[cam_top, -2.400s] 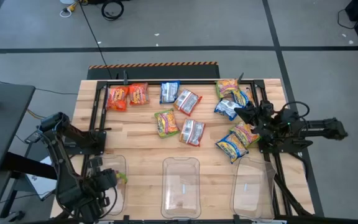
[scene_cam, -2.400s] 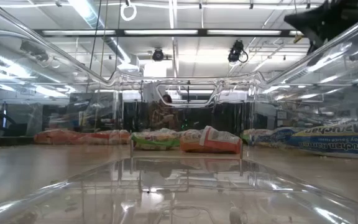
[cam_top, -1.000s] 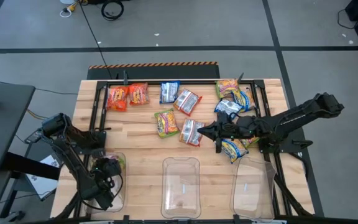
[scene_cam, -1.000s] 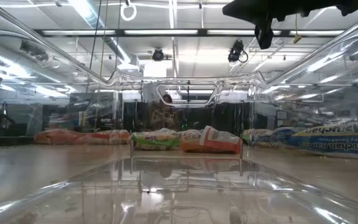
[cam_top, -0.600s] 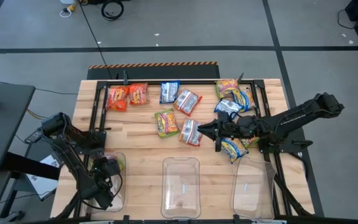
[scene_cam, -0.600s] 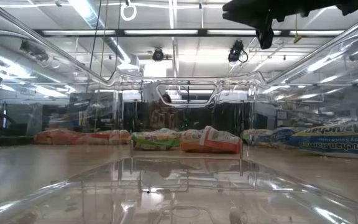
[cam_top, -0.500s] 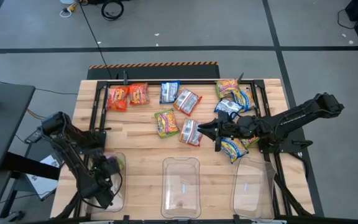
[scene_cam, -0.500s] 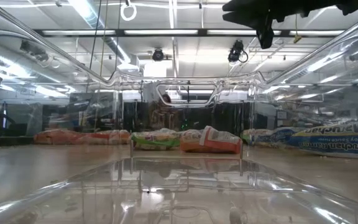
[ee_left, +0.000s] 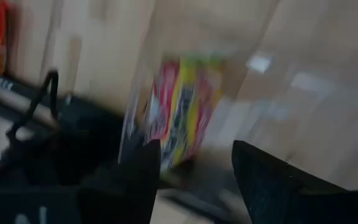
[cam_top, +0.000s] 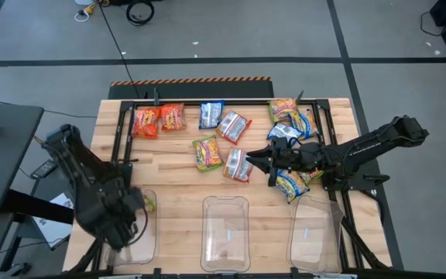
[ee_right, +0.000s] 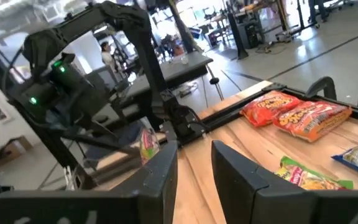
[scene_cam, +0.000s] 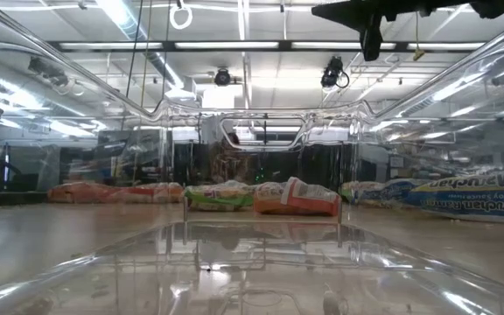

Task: Sort Maruchan noodles
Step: Put the green noodle pack into the left transparent bin

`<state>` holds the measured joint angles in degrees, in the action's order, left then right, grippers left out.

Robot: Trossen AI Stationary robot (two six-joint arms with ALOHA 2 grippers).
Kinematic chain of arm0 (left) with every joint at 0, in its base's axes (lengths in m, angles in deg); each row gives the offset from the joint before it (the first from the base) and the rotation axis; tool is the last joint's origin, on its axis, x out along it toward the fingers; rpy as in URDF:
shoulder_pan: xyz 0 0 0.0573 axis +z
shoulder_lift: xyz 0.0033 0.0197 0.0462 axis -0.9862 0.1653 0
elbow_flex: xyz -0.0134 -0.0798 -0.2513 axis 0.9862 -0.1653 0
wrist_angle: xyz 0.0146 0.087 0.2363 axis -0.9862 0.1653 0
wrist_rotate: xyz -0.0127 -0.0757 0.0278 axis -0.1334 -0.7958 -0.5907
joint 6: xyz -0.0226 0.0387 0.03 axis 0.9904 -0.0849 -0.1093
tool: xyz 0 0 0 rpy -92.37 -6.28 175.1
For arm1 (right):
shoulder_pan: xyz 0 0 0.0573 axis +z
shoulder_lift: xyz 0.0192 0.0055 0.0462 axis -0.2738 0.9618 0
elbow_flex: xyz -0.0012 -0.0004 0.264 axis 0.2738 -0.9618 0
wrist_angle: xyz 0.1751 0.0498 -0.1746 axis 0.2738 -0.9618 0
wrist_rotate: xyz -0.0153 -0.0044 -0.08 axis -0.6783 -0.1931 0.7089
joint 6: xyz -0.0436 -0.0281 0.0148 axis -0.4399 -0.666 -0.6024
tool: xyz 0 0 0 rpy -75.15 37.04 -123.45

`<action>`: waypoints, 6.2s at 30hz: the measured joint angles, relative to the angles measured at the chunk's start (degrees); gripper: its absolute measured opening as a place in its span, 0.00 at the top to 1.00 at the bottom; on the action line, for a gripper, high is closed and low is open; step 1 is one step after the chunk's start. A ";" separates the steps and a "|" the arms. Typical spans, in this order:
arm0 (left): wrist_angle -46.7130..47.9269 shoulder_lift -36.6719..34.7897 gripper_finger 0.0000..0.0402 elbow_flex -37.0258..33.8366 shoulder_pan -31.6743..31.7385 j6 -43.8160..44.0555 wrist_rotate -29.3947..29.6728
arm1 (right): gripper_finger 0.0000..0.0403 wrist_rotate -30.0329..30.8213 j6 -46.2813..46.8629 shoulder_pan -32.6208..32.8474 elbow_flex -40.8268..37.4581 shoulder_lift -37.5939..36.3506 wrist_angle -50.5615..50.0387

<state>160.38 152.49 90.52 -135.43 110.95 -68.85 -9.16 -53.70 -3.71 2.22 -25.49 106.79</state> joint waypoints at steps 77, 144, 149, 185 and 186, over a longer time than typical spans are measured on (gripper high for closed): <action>-64.77 6.29 0.96 -11.78 63.56 -30.59 -5.09 | 0.67 -4.30 -1.96 -8.96 -0.07 -10.99 -12.17; -7.27 11.18 0.78 -14.62 -7.54 -14.51 -1.30 | 0.65 47.37 -23.76 20.00 42.56 34.01 -11.23; -6.08 11.18 0.65 -14.62 -7.54 -14.42 -1.25 | 0.65 47.32 -23.77 19.93 42.56 34.01 -11.24; -57.03 3.04 0.41 12.62 15.86 -50.52 32.92 | 0.64 7.63 47.17 1.35 56.73 31.96 -116.63; -57.99 3.03 0.41 12.62 16.63 -51.26 32.94 | 0.64 6.27 45.61 -0.68 54.05 30.92 -114.56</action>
<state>102.40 155.52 103.13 -118.80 59.69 -35.91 -2.89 -8.09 -4.39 56.28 5.43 -7.78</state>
